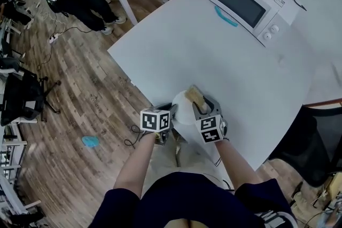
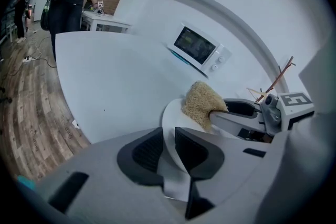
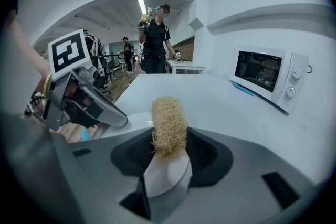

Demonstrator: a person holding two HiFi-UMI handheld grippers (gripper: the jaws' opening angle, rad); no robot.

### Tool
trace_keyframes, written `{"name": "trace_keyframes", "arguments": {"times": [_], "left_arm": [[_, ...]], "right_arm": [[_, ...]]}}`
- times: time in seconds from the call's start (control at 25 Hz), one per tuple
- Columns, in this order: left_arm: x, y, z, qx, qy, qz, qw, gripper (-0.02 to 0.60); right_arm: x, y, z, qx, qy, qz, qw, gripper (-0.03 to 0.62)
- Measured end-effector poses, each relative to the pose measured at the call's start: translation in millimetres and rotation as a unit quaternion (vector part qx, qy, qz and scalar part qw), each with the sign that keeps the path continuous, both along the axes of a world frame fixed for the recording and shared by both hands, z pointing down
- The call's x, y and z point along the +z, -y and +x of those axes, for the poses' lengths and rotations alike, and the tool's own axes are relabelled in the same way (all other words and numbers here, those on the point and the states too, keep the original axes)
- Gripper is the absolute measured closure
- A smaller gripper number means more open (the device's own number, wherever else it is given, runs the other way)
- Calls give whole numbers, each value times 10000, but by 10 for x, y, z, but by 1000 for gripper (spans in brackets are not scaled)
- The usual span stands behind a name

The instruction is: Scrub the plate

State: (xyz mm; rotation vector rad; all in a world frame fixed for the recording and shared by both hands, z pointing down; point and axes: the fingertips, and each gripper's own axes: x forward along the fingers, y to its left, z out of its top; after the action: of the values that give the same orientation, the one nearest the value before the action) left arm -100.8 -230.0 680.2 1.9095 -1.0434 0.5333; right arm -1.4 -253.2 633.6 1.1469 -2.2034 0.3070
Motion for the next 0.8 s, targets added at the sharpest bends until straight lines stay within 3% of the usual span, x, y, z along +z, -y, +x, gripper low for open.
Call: {"name": "trace_keyframes", "arguments": {"times": [0.44, 0.8], "left_arm": [[-2, -4, -46, -250, -155, 63, 9995, 506], [1, 5, -54, -391, -50, 163, 9991, 508]], "right_arm": [[6, -32, -315, -386, -7, -175, 9991, 421], [12, -268, -443, -728, 101, -377, 9966, 421]]}}
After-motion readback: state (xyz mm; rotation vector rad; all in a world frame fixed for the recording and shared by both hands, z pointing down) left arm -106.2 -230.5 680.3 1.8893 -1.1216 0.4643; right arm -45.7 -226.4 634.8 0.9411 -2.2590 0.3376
